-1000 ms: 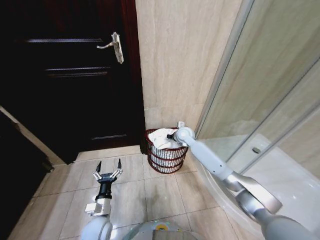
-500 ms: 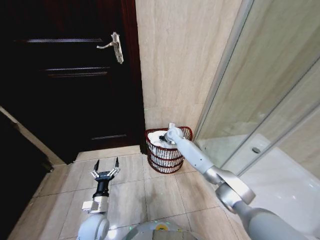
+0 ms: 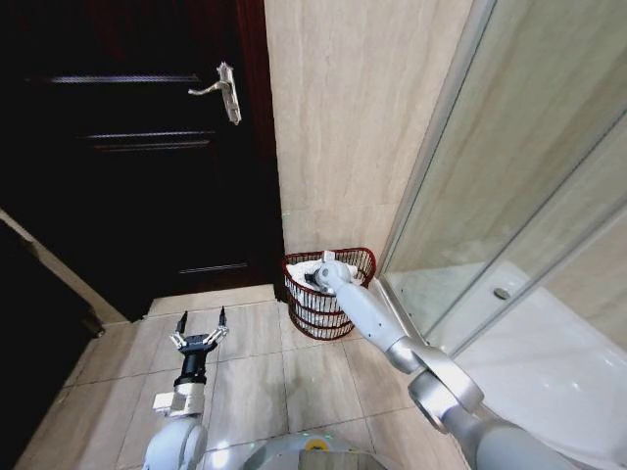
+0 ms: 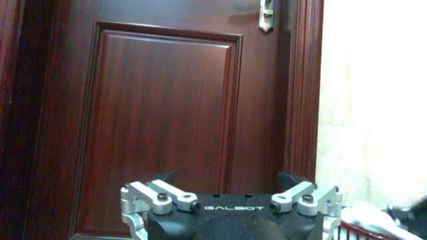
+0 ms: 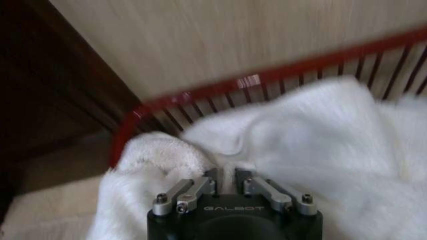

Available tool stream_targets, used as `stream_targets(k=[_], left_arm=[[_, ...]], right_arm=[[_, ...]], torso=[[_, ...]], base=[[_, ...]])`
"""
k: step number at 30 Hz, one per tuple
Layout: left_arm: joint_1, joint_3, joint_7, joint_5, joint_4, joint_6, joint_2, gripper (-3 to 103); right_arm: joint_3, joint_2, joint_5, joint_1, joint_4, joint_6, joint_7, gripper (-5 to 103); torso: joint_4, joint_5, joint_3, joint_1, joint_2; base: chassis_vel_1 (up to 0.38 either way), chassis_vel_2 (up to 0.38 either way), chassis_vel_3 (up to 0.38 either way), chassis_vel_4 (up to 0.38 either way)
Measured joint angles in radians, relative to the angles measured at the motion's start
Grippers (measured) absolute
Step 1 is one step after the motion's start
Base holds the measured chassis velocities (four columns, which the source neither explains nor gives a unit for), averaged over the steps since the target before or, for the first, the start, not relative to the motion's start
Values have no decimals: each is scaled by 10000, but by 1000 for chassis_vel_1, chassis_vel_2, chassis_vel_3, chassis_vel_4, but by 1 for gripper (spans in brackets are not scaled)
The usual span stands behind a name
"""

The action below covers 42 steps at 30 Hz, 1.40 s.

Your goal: Discard the used towel into the hamper.

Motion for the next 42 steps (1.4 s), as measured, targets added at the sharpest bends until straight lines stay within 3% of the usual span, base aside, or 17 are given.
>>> stream_targets(k=[1, 3, 5, 8, 12, 13, 15, 18, 21, 22, 25, 26, 28, 29, 31, 36, 42], left_arm=[[0, 0, 0, 0, 0, 0, 0, 100], [-1, 33, 1, -2, -21, 0, 29, 100], [-3, 36, 1, -9, -30, 1, 44, 100], [-29, 20, -3, -65, -93, 80, 101, 100], [-56, -10, -9, -148, -184, 252, 110, 100], [-73, -23, -18, -163, -193, 337, 109, 100], [-86, -32, -25, -168, -195, 372, 104, 100], [-114, -50, -29, -172, -197, 424, 88, 100], [-156, -56, -35, -191, -226, 546, 0, 100], [-156, -56, -35, -191, -226, 546, 0, 100], [-207, -51, -42, -183, -294, 698, -169, 100], [-207, -51, -42, -183, -294, 698, -169, 100], [-225, 47, -46, -157, -414, 925, -262, 100], [-225, 47, -46, -157, -414, 925, -262, 100], [-264, 235, -50, -107, -450, 1008, -277, 100], [-277, 509, -119, 2, -511, 1241, -245, 100], [-312, 783, -324, -1, -798, 1818, -201, 100]], right_arm=[[0, 0, 0, 0, 0, 0, 0, 18], [-81, -243, -11, 7, 749, 105, 253, 29], [-110, -316, -22, 4, 956, 134, 332, 29], [-288, -769, -35, -41, 2124, 353, 865, 45], [-353, -1361, 164, -220, 3632, 554, 1419, 56], [-360, -1777, 200, -431, 4461, 733, 1413, 67], [-355, -2065, 207, -629, 4994, 940, 1261, 67], [-236, -2560, 53, -1126, 5856, 1405, 737, 78], [177, -3207, -1326, -2151, 6996, 2207, -429, 94], [177, -3207, -1326, -2151, 6996, 2207, -429, 94], [823, -3677, -3058, -3321, 7853, 2757, -1133, 99], [823, -3677, -3058, -3321, 7853, 2757, -1133, 99], [1655, -3945, -4931, -4700, 8173, 3622, -1946, 100], [1655, -3945, -4931, -4700, 8173, 3622, -1946, 100], [2506, -4055, -6973, -5983, 8180, 4558, -2879, 100], [3404, -3896, -8490, -7556, 8411, 5352, -3241, 100], [4631, -2843, -10363, -9832, 8835, 6320, -3394, 100]], torso=[[0, 0, 0, 0, 0], [2, 1, 0, 0, 0], [3, 1, 0, 0, 0], [3, 1, -1, 0, 0], [3, 1, -3, 0, 1], [2, 2, -3, 0, 1], [0, 2, -3, -1, 0], [-1, 2, -3, -1, 0], [1, 3, -3, -1, 1], [1, 3, -3, -1, 1], [1, 1, -3, -1, 1], [1, 1, -3, -1, 1], [4, 4, -4, -1, 1], [4, 4, -4, -1, 1], [-2, 4, -3, -1, 1], [0, 3, -3, -1, 1], [-1, 2, -4, -2, 1]], base=[[0, 0, 0, 0], [0, 0, 0, 0], [0, 0, 0, 0], [0, 0, 0, 0], [0, 0, 0, 0], [0, 0, 0, 0], [0, 0, 0, 0], [0, 0, 0, 0], [0, 0, 0, 0], [0, 0, 0, 0], [0, 0, 0, 0], [0, 0, 0, 0], [0, 0, 0, 0], [0, 0, 0, 0], [0, 0, 0, 0], [0, 0, 0, 0], [0, 0, 0, 0]])
